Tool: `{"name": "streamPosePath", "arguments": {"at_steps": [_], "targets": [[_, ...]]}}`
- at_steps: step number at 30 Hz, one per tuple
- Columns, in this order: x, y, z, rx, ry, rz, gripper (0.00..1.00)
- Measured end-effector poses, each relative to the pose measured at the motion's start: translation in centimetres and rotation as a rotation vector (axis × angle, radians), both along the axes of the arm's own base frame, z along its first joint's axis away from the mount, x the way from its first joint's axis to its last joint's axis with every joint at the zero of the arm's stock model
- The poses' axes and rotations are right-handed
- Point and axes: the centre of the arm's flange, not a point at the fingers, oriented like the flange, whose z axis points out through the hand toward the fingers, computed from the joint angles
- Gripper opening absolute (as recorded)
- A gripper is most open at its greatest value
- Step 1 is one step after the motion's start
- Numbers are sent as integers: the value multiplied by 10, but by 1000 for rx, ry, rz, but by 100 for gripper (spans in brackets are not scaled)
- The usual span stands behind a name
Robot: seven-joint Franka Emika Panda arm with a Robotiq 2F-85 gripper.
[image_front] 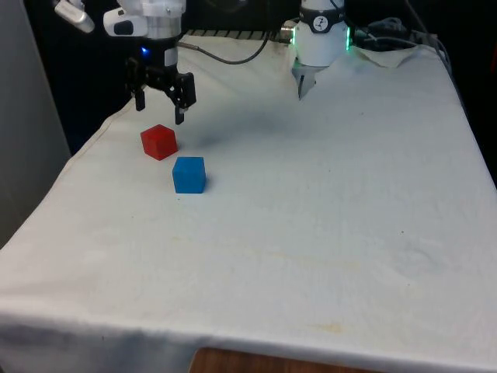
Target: Stack the two cubes.
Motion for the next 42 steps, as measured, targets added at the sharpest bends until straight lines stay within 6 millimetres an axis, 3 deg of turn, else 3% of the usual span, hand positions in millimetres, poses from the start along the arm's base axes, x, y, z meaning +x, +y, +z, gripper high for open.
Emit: {"name": "streamPosePath", "arguments": {"at_steps": [15, 35, 36, 39, 40, 42], "targets": [[-1, -13, -30, -5, -11, -73, 100], [-4, -25, -53, 11, -26, -142, 100], [-4, -25, -54, 11, -27, -145, 96], [-4, -25, -54, 12, -27, -148, 60], [-4, -25, -54, 13, -28, -150, 38], [-4, -25, -54, 13, -29, -151, 17]]}}
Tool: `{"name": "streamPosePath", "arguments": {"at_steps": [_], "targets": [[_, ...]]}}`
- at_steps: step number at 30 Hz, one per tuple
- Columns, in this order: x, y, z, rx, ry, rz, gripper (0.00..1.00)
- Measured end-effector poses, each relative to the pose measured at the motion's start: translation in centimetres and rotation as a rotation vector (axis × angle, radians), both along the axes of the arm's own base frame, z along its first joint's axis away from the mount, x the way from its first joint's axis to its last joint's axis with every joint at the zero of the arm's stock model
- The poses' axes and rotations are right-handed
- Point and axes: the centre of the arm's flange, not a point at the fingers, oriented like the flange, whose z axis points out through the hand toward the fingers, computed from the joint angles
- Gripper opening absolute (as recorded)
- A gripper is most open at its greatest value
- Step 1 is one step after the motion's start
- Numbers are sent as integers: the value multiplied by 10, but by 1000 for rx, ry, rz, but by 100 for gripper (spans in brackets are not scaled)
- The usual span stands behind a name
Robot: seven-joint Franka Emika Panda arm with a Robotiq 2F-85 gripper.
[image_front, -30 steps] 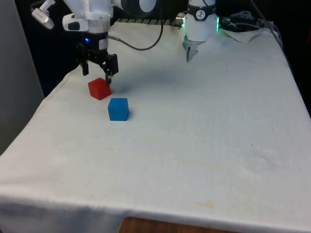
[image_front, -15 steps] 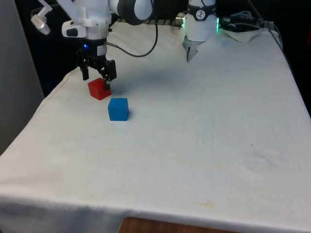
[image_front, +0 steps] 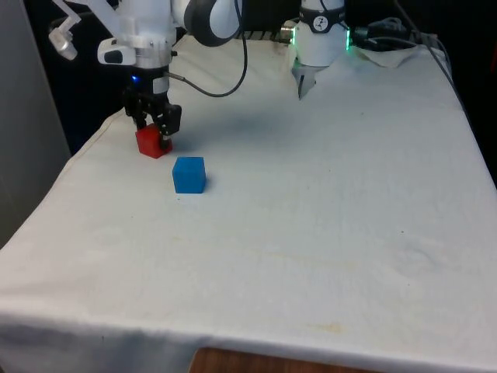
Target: Stack the two cubes.
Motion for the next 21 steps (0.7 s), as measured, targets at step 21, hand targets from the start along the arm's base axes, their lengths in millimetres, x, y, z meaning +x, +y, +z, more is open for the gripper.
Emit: {"name": "streamPosePath", "arguments": {"at_steps": [21], "targets": [[9, -1, 26, 10, -38, -5, 1]]}}
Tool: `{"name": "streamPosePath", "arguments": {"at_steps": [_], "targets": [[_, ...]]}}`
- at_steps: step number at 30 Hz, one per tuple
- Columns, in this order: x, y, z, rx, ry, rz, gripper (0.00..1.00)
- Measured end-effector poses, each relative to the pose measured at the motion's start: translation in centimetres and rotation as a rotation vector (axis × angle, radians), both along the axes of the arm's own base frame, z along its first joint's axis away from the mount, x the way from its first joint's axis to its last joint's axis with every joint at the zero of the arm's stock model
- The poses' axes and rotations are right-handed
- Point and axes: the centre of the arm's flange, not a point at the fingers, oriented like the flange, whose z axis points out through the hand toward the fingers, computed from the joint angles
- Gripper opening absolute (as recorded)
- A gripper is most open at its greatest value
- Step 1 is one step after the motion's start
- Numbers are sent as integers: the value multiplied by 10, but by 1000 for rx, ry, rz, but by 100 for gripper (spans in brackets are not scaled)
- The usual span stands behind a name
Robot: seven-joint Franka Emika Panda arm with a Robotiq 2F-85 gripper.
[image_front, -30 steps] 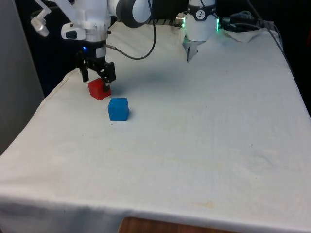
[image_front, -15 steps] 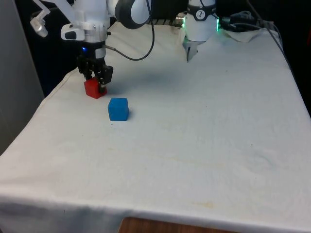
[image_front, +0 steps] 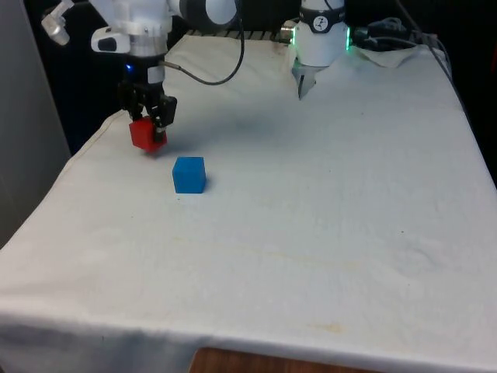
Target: Stack the two cubes.
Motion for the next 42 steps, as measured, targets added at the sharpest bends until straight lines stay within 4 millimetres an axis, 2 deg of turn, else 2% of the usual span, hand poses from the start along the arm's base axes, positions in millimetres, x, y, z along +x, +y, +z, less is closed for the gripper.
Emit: {"name": "streamPosePath", "arguments": {"at_steps": [9, 23, 29, 42], "targets": [[11, 4, 35, 12, -29, 9, 1], [27, 14, 77, 39, -62, 21, 1], [33, 19, 89, 49, -71, 26, 1], [61, 46, 112, 61, -83, 37, 1]]}}
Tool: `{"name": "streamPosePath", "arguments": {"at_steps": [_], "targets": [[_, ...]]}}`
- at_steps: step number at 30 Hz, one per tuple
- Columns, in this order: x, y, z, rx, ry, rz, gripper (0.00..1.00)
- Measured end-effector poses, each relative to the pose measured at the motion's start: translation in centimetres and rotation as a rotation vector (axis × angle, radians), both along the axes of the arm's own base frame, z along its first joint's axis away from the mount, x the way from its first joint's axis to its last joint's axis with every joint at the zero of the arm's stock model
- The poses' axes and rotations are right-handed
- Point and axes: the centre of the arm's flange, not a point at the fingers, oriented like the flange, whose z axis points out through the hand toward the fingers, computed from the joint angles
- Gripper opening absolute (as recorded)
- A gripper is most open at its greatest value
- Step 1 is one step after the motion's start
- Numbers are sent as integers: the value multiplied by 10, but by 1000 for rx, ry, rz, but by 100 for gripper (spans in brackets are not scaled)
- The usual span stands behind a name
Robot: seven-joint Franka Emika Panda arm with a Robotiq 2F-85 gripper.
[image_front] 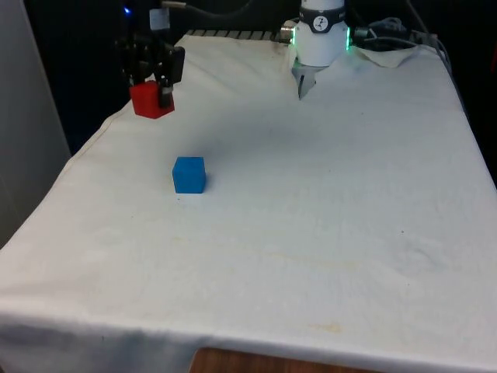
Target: Stack the two cubes.
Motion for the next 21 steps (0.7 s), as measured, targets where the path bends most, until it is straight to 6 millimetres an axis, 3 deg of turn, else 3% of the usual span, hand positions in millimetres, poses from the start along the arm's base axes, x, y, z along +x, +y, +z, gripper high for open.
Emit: {"name": "streamPosePath", "arguments": {"at_steps": [21], "targets": [[34, 46, 30, -16, 55, 18, 1]]}}
